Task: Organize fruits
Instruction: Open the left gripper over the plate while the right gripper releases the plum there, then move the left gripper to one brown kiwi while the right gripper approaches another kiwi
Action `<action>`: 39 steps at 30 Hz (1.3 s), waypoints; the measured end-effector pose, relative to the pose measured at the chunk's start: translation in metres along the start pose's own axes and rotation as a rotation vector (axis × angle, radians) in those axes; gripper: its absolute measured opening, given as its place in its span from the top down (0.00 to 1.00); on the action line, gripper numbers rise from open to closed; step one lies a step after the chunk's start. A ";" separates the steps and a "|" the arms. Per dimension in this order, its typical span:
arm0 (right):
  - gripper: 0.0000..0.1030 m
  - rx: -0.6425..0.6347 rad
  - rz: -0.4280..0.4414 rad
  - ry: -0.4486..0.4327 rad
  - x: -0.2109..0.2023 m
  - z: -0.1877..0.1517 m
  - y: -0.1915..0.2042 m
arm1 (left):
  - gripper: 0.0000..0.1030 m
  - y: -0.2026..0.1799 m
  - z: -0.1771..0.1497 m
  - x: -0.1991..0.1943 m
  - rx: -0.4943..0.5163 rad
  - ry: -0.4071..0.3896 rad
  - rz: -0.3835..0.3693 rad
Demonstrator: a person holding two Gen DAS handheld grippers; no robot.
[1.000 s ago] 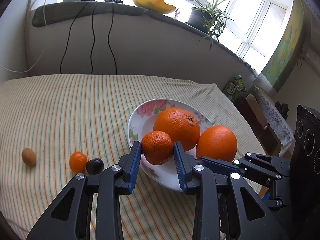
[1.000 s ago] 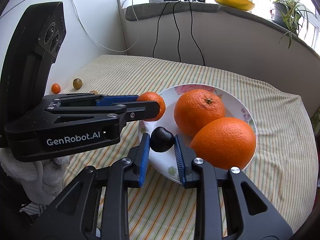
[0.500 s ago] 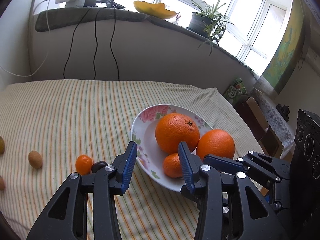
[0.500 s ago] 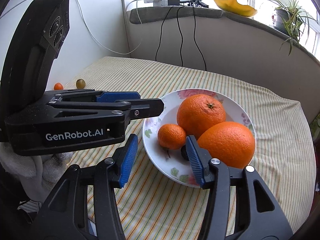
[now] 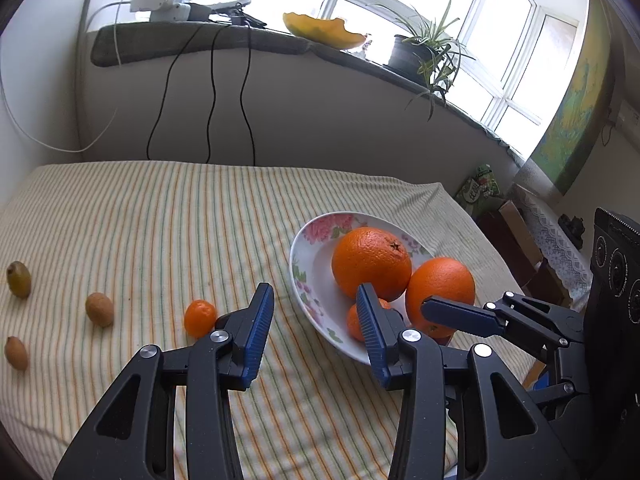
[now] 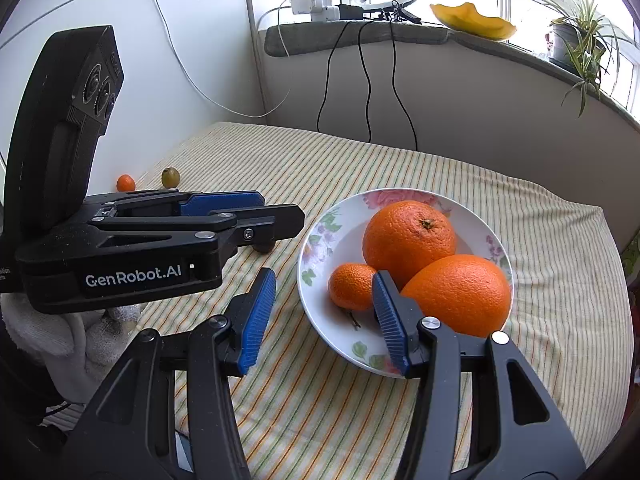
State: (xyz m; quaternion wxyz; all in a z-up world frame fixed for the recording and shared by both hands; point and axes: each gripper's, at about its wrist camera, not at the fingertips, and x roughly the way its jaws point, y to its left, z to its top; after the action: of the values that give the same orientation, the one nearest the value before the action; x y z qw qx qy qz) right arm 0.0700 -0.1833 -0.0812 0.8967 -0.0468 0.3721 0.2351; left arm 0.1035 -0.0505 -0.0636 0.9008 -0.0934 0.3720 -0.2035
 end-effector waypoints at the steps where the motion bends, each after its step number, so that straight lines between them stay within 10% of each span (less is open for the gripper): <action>1: 0.49 0.002 0.007 0.001 0.000 0.000 0.001 | 0.60 0.003 -0.001 -0.003 -0.004 -0.004 0.009; 39: 0.49 -0.161 0.239 0.119 0.093 0.054 0.095 | 0.60 0.164 -0.057 -0.097 -0.251 -0.066 0.381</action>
State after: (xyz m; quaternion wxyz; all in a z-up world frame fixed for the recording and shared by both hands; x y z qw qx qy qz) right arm 0.1178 -0.0491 -0.0980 0.8321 -0.0879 0.4075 0.3659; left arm 0.0496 0.1380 -0.0953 0.9159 -0.1396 0.3756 0.0214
